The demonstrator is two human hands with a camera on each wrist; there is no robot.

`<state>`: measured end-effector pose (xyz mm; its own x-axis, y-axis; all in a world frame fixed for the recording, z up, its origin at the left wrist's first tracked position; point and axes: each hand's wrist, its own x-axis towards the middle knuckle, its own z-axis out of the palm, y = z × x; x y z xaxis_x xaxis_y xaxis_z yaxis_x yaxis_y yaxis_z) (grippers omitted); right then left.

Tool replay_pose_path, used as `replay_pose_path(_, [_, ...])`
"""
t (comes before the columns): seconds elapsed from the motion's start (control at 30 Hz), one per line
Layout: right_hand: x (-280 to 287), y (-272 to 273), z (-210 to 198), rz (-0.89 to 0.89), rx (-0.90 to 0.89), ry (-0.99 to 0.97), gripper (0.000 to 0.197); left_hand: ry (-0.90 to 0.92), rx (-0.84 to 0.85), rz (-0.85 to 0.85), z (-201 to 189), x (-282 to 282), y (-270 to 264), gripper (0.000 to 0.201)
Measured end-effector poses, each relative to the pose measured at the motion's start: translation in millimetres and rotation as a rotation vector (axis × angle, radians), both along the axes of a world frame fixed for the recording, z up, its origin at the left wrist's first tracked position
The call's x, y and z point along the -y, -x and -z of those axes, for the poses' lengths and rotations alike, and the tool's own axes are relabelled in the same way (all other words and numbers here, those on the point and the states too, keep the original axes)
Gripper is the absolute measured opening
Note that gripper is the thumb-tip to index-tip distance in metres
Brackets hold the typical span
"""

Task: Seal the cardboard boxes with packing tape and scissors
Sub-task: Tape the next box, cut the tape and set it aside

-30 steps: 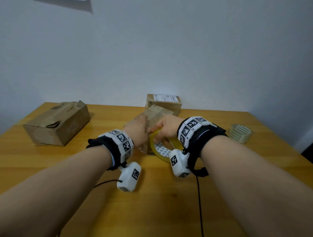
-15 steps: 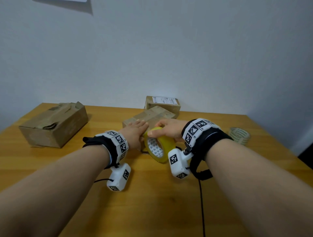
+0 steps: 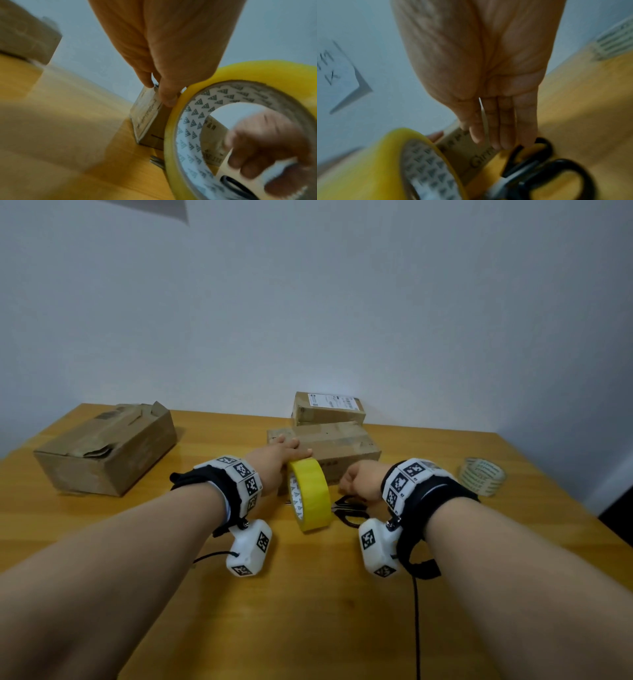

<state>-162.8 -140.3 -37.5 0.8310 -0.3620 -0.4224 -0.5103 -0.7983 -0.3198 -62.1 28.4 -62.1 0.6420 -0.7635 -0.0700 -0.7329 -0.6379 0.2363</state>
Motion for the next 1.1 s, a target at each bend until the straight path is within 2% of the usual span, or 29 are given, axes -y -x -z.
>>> replay_pose_path(0.07, [-0.3,2.8,5.5,-0.069,-0.095,0.111,0.036,0.106,-0.019,-0.053,-0.4,-0.9,3.1,0.086])
replay_pose_path(0.2, [1.5,3.8,14.9,-0.146,-0.144,0.216,0.042,0.375,0.019,-0.22,-10.9,-3.5,12.2,0.075])
replay_pose_path(0.27, [2.9,-0.4,18.3,-0.195,-0.173,0.27,0.042,0.414,0.002,-0.349,-15.6,-1.9,14.5,0.055])
replay_pose_path(0.3, [1.9,-1.5,18.6,-0.2,-0.194,0.282,0.04,0.409,-0.048,-0.426,-17.3,-0.3,14.9,0.037])
replay_pose_path(0.33, [0.8,-1.2,19.0,-0.2,-0.217,0.287,0.039,0.39,-0.162,-0.504,-18.7,0.8,15.5,0.019])
replay_pose_path(0.37, [-0.6,-0.8,19.1,-0.192,-0.225,0.29,0.037,0.401,-0.313,-0.558,-18.7,1.4,16.3,0.01])
replay_pose_path(0.43, [-1.0,2.7,19.9,-0.175,-0.145,0.284,0.034,0.472,-0.686,-0.633,-18.0,0.0,21.0,0.031])
replay_pose_path(0.5, [0.6,7.8,20.1,-0.162,-0.084,0.24,0.036,0.475,-0.871,-0.635,-20.1,-3.4,28.2,0.051])
replay_pose_path(0.57, [1.5,10.4,20.9,-0.191,-0.128,0.231,0.045,0.438,-0.929,-0.59,-20.0,-2.3,32.0,0.057])
replay_pose_path(0.67, [3.9,10.4,23.3,-0.254,-0.234,0.329,0.054,0.51,-1.014,-0.566,-18.8,2.2,35.4,0.055])
replay_pose_path(0.77, [21.6,17.3,23.1,-0.231,-0.192,0.372,0.046,0.585,-1.088,-0.589,-22.9,4.2,38.8,0.038])
replay_pose_path(0.87, [43.7,29.9,1.7,-0.187,-0.221,0.325,0.029,0.602,-1.1,-0.602,-27.4,4.9,37.6,0.035])
replay_pose_path(1.0, [60.3,43.6,-36.8,-0.146,-0.314,0.12,0.029,0.596,-1.069,-0.613,-25.4,11.5,35.3,0.042])
replay_pose_path(1.1, [69.6,42.6,-49.1,-0.047,-0.229,-0.301,0.033,0.647,-1.138,-0.595,-21.8,13.9,37.4,0.04])
